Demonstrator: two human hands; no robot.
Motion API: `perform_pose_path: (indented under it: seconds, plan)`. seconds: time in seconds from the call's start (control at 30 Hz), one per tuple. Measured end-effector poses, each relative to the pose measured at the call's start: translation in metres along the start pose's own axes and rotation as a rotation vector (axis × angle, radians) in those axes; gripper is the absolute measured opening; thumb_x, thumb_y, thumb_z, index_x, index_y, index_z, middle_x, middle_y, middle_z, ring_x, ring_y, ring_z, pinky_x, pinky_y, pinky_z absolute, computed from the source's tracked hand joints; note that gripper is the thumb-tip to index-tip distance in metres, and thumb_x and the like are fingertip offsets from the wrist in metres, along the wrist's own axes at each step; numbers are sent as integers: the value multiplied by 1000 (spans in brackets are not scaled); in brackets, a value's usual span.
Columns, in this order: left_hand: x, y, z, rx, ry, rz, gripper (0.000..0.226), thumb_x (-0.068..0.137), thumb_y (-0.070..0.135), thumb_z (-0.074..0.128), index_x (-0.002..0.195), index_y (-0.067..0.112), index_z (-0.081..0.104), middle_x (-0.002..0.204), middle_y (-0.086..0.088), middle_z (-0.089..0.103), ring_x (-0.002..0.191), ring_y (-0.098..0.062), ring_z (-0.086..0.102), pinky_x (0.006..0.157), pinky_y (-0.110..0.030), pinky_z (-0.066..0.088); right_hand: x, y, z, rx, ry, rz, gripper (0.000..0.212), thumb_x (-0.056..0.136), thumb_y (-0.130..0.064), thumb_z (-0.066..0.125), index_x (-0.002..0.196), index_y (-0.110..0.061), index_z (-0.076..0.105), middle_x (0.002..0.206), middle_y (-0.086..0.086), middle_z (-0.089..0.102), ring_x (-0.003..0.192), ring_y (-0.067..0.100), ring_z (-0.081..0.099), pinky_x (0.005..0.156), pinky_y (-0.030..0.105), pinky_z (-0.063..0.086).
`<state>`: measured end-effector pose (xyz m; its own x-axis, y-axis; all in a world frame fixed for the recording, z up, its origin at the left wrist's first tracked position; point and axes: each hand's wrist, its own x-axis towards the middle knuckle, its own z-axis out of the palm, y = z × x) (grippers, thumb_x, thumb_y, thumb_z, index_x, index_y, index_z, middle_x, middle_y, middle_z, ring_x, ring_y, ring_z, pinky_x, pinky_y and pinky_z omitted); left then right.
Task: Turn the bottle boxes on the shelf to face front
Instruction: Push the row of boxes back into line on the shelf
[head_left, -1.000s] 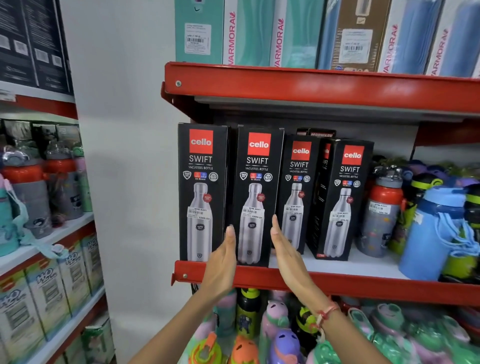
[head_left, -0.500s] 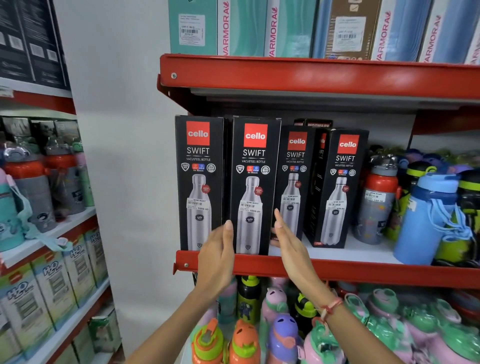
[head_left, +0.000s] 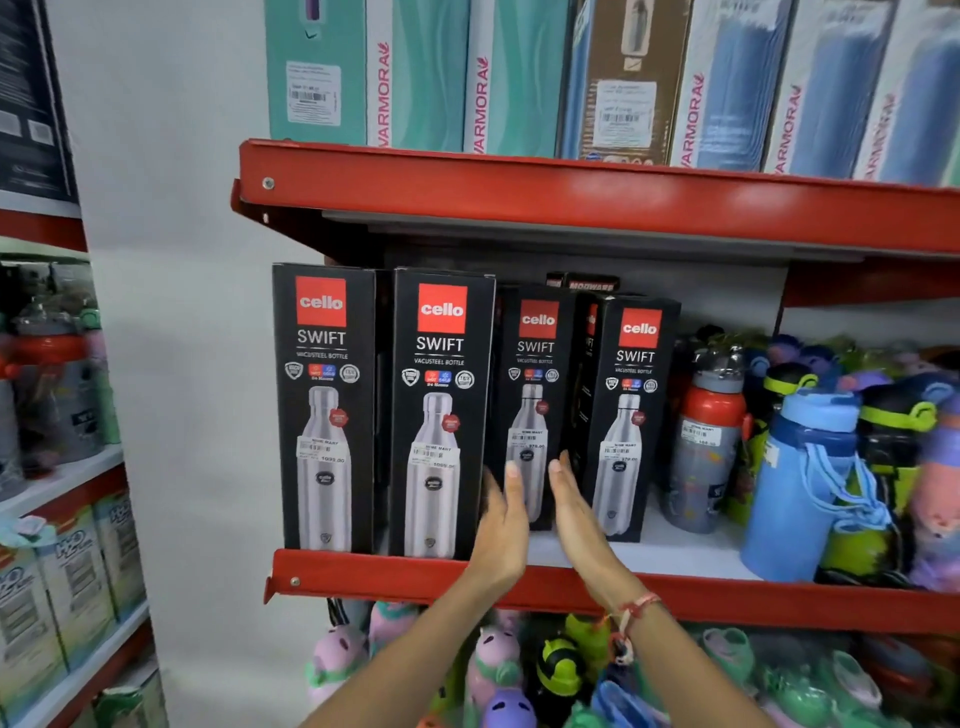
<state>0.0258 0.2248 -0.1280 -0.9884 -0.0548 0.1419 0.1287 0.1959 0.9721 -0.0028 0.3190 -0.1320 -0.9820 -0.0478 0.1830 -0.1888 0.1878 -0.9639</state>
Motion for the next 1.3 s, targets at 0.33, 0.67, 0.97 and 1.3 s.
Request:
perform_pose_path:
  seconds: [0.33, 0.67, 0.97, 1.3]
  plan:
    - [-12, 0, -1, 2, 55, -4, 73, 86, 67, 5, 150, 32, 9, 160, 3, 15, 146, -18, 16, 118, -38, 11, -12, 7, -17, -75, -81, -24, 65, 87, -70, 19, 146, -48, 4, 157, -15, 13, 146, 13, 14, 118, 39, 13]
    - [-56, 0, -22, 36, -21, 29, 83, 81, 73, 3, 150, 28, 11, 159, 8, 13, 146, -10, 12, 117, -32, 6, -65, 1, -23, -159, -35, -31, 57, 85, -75, 15, 140, -62, 10, 156, -12, 25, 141, 17, 31, 116, 42, 21]
    - [-69, 0, -24, 226, 147, 174, 72, 92, 62, 17, 147, 18, 30, 152, 1, 36, 141, -16, 30, 115, -33, 20, -79, -3, -29, -148, -14, -48, 55, 89, -69, 19, 142, -55, 22, 153, -9, 34, 137, 14, 37, 112, 36, 26]
    - [-40, 21, 59, 101, -79, 290, 63, 96, 54, 22, 150, 21, 22, 155, 4, 29, 142, -10, 26, 113, -24, 19, -28, 15, -97, -72, 273, -120, 53, 99, -46, 30, 150, -32, 21, 156, -6, 23, 144, 15, 21, 115, 36, 18]
